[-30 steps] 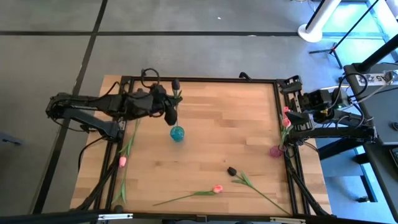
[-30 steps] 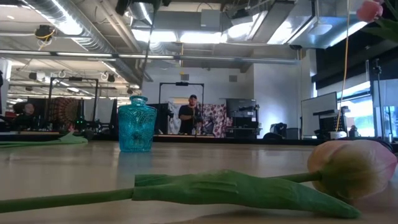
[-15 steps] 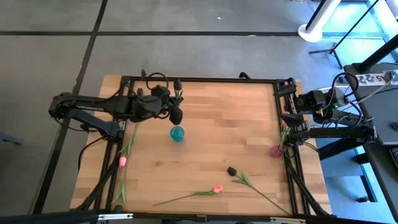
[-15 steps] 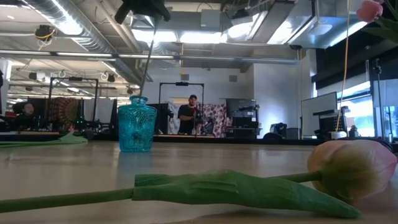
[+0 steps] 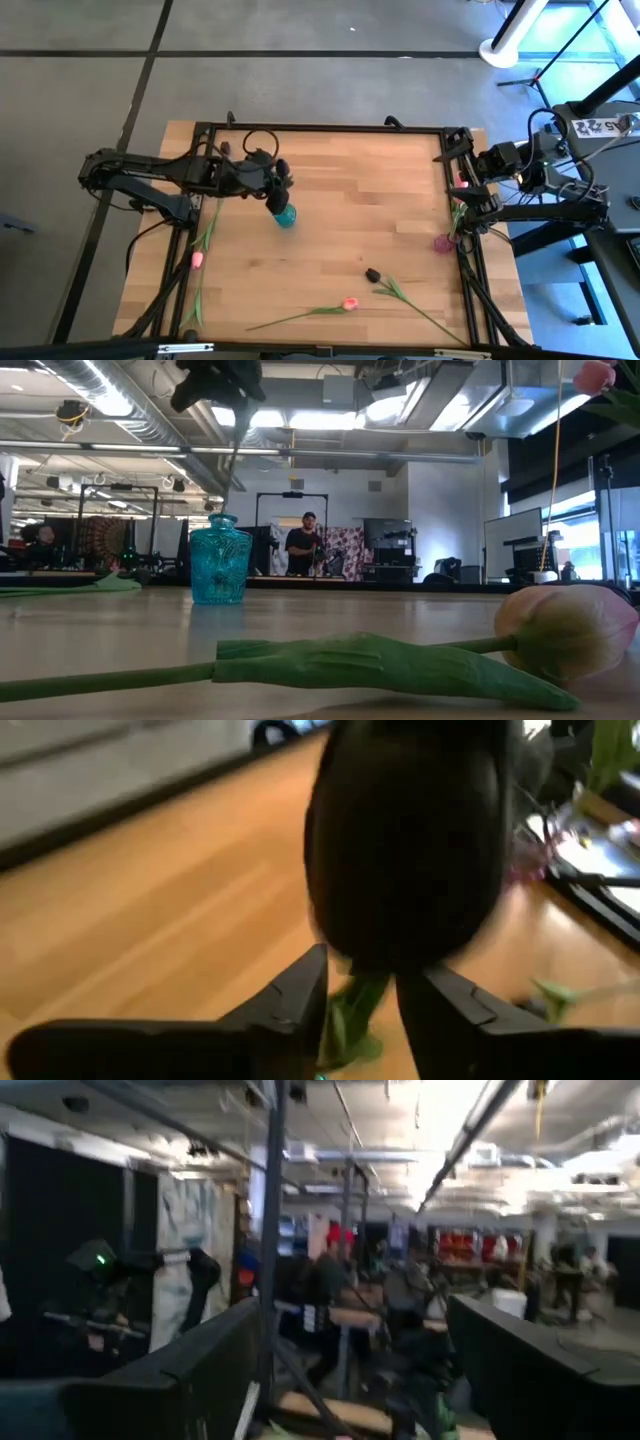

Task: Sort flowers into vase by color
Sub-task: Put the black tulip into the blue vase

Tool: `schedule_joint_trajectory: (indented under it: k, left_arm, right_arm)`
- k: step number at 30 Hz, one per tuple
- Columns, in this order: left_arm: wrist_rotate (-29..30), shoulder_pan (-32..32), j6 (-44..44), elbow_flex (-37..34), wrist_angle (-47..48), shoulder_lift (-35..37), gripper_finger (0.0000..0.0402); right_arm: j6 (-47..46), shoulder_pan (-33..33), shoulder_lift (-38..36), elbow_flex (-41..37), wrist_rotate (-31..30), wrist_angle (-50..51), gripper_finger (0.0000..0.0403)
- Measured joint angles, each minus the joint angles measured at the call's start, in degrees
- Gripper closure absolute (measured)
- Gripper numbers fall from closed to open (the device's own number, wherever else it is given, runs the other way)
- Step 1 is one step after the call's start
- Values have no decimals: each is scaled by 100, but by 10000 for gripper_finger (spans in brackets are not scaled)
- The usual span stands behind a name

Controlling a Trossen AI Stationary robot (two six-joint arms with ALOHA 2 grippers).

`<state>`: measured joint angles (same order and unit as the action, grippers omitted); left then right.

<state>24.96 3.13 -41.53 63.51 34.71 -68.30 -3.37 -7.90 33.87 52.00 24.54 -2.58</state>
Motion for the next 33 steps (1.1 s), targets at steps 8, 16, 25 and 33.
schedule_joint_trajectory:
  k: [8,16,25,33]
  left_arm:
    - [-556,5,-441,0,690,59,261]
    - [-509,137,-1474,2,2769,292,260]
    - [-358,-520,-3005,-611,4158,198,260]
    - [-649,-2035,-2979,-2599,3625,185,260]
  right_arm:
    - [364,0,8,416,-191,879,84]
    - [360,0,-27,418,-186,1052,84]
    - [526,7,-25,418,214,1259,84]
    - [519,7,-88,419,212,1406,84]
